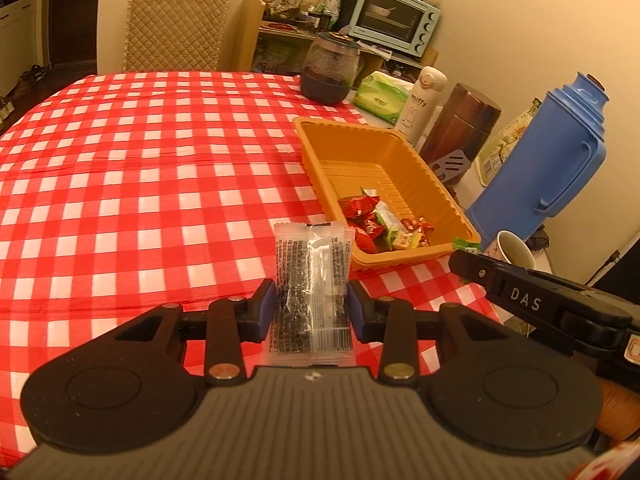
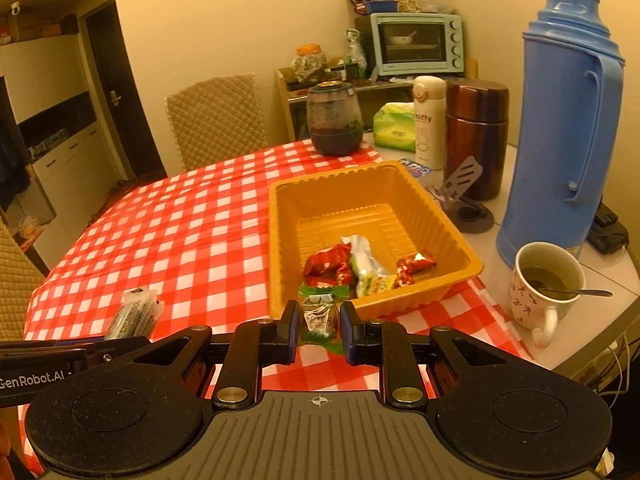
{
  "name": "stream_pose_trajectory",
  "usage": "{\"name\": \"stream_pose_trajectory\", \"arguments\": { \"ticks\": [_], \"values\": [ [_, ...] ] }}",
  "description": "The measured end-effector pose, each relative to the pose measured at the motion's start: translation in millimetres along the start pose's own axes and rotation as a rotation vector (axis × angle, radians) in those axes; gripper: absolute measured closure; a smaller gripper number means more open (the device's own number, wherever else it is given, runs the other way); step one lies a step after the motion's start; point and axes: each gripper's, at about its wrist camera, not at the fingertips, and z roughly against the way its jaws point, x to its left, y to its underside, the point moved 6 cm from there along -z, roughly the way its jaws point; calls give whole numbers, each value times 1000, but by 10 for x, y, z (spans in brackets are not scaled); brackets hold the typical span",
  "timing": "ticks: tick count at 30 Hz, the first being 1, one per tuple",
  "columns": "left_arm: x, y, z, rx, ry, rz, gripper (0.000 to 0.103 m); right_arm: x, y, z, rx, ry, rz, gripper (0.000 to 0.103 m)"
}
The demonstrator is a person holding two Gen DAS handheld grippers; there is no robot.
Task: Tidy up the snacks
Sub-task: 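Carry the clear packet and green candy with both tools over the orange tray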
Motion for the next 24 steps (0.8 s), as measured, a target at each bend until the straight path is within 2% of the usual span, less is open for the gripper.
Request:
{"name": "stream_pose_trajectory", "arguments": {
  "ticks": [24],
  "values": [
    [-523, -229, -516, 37, 75, -55, 68, -514, -61, -236, 31, 84, -2, 81]
  ]
}}
